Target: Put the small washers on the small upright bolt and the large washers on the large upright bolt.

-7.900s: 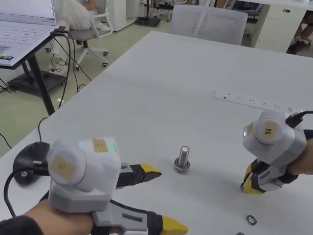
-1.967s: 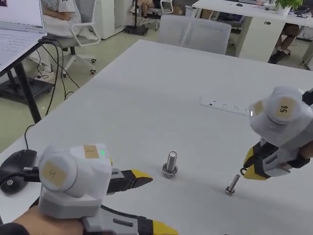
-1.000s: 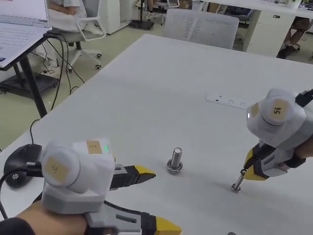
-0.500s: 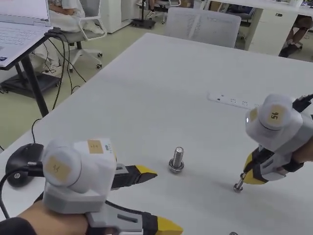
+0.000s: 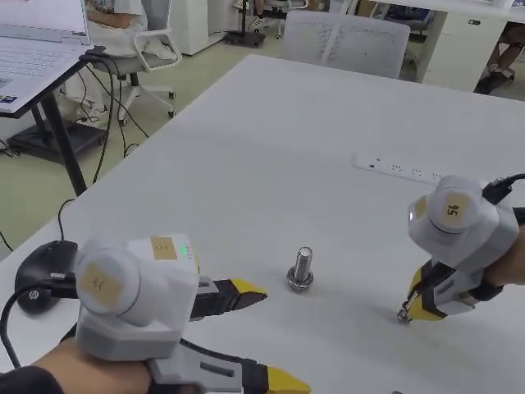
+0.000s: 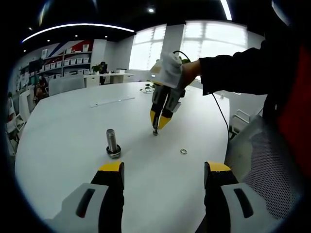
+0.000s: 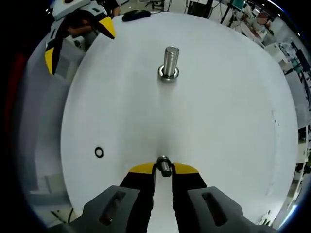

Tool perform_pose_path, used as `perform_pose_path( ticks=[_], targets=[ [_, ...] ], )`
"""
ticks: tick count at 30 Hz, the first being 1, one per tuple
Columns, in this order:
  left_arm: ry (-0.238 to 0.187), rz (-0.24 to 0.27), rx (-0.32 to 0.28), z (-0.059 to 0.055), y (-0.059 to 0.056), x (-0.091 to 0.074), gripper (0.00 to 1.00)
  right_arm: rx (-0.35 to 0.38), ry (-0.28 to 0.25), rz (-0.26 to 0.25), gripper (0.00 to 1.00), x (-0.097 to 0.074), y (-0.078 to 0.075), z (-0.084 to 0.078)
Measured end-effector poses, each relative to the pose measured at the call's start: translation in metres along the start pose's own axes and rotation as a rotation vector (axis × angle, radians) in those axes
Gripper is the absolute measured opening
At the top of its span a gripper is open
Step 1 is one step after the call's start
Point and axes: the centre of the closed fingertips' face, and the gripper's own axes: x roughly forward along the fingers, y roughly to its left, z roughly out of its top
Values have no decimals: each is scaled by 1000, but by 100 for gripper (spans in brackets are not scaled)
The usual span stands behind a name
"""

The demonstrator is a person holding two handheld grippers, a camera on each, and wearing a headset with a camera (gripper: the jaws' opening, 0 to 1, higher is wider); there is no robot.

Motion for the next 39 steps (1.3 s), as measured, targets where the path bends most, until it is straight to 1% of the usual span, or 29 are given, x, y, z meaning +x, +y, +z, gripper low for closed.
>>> perform_pose_path(
  ticks=[7,18,29,37,39],
  targets=[
    [4,-1,-1,-1,0,0,66,6,-5,1,14,5,-2,-2],
    [5,-1,-3,-3,0,0,66,3,-4,7,14,13,1,-4],
    [5,1,-6,-4,1,0,66,14,-10,2,15,15,2,-4],
    [8,-1,-5,-5,1,1,66,35,-21,-7,19,12,0,-7],
    [8,-1,-5,-4,1,1,66,46,-28,-10,21,11,-1,-8]
  ],
)
